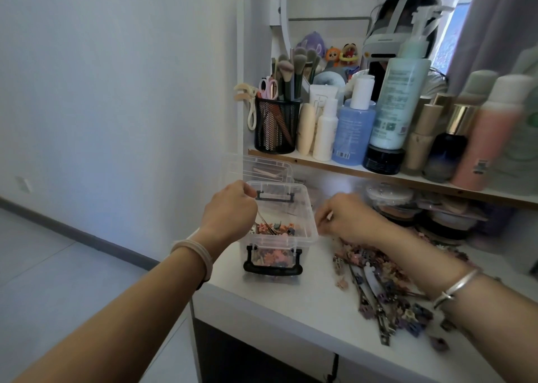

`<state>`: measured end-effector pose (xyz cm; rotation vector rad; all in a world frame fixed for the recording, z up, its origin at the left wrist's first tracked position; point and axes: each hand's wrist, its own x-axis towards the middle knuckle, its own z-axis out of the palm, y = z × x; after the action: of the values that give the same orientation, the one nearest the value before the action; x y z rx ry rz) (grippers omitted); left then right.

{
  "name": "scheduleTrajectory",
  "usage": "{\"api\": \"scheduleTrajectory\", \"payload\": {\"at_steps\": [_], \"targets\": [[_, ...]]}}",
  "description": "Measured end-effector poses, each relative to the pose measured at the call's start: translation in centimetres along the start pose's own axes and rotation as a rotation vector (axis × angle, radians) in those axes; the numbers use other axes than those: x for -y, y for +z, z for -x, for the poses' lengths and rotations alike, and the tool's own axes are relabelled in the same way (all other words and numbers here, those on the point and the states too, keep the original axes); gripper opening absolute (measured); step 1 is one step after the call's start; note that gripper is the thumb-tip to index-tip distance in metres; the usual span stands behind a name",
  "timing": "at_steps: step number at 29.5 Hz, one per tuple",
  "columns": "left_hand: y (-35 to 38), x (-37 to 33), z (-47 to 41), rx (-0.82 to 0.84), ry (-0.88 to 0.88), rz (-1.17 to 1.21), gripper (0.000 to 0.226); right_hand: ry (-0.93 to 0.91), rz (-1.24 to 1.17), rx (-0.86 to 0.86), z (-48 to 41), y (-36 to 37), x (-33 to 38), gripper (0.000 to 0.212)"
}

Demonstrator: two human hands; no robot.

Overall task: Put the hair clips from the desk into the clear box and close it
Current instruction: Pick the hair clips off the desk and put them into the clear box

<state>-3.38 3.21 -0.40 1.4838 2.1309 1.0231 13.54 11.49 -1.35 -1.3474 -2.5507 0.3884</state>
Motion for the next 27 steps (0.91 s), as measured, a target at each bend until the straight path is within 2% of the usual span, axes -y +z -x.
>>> {"api": "scheduleTrajectory", "payload": {"at_steps": [3,5,6,8,11,13,15,16,18,23,25,27], "targets": [[0.1,0.0,0.0,0.000,0.002,-0.005,0.034,-0.020,-0.393,-0.198,0.1,-2.5,1.4,0.011],[0.2,0.0,-0.1,0.007,0.000,-0.002,0.034,-0.074,-0.609,-0.181,0.4,-3.5,2.5,0.014],[0.2,0.0,0.0,0.010,-0.002,0.002,0.034,-0.091,-0.636,-0.132,0.5,-3.7,3.0,0.013],[0.3,-0.1,0.0,0.011,0.002,0.006,0.034,-0.094,-0.611,-0.092,0.4,-3.8,3.1,0.009],[0.4,-0.1,-0.1,0.008,0.003,0.000,0.034,0.032,-0.528,-0.186,-0.4,-3.2,1.4,0.016],[0.4,-0.1,-0.1,0.004,0.001,-0.003,0.034,0.102,-0.248,-0.135,-0.6,-1.9,-0.2,0.024],[0.4,0.0,-0.1,-0.002,0.003,-0.010,0.034,0.120,0.025,0.036,-0.7,-0.2,-1.6,0.035],[0.4,-0.1,-0.1,-0.004,0.005,-0.011,0.034,0.123,0.119,0.095,-0.8,0.6,-2.2,0.038],[0.5,-0.2,-0.2,-0.004,0.008,-0.009,0.034,0.112,0.211,0.103,-0.9,1.5,-2.7,0.034],[0.4,-0.3,-0.2,-0.004,0.000,0.003,0.034,0.041,0.267,0.024,-1.2,1.8,-2.2,0.022],[0.4,-0.3,-0.1,-0.005,0.001,0.002,0.034,0.059,0.155,-0.051,-1.3,1.1,-2.1,0.020],[0.4,-0.3,-0.1,-0.003,0.005,-0.001,0.034,0.070,-0.042,-0.196,-1.3,-0.2,-1.5,0.017]]}}
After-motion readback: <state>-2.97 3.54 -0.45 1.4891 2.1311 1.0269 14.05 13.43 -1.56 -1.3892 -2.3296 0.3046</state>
